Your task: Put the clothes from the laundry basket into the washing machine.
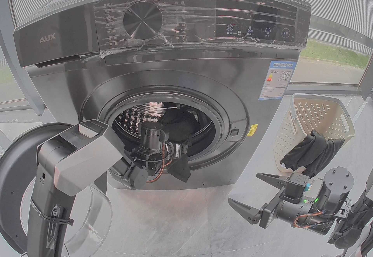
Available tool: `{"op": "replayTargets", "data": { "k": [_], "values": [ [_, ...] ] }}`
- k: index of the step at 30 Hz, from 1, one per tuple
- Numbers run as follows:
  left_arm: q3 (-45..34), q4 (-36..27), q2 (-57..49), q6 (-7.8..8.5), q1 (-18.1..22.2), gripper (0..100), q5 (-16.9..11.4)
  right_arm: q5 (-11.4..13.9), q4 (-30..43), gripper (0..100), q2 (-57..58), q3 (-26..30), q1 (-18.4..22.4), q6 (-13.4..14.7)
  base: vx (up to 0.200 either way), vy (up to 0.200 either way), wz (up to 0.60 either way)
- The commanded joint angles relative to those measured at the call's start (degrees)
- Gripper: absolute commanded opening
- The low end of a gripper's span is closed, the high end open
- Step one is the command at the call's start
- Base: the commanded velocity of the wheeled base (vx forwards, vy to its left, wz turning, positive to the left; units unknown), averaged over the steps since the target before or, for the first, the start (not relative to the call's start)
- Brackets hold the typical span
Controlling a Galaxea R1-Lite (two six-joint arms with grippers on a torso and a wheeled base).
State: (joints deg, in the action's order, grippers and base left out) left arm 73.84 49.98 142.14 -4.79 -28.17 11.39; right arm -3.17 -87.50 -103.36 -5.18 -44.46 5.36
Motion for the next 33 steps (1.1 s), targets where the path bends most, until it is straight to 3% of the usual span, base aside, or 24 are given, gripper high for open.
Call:
{"op": "replayTargets", "data": {
  "k": [1, 5, 6, 11, 23, 33],
  "values": [
    [1.31, 0.12, 2.79, 0.04, 0.31, 100, 0.04, 0.01, -0.03, 100, -0.08, 0.00, -0.01, 0.00, 0.000, 0.000, 0.00],
    [1.75, 0.20, 3.05, 0.04, 0.31, 100, 0.04, 0.09, -0.03, 100, -0.08, 0.00, -0.01, 0.00, 0.000, 0.000, 0.00],
    [1.75, 0.20, 3.05, 0.04, 0.31, 0, 0.04, 0.09, -0.03, 100, -0.08, 0.00, -0.01, 0.00, 0.000, 0.000, 0.00],
    [2.63, 1.17, 3.05, -0.13, 0.31, 0, -0.05, 0.09, -0.03, 100, -0.17, 0.00, -0.01, 0.00, 0.000, 0.000, 0.00],
    [16.43, 6.09, 5.07, -1.98, 2.95, 0, 1.97, 0.09, -0.03, 100, -0.17, -0.09, -0.01, 0.00, 0.000, 0.000, 0.00],
    [23.10, 6.27, 7.45, -3.03, 4.35, 0, 2.94, 0.09, -0.03, 100, -0.08, -0.09, -0.01, 0.00, 0.000, 0.000, 0.00]
  ]
}}
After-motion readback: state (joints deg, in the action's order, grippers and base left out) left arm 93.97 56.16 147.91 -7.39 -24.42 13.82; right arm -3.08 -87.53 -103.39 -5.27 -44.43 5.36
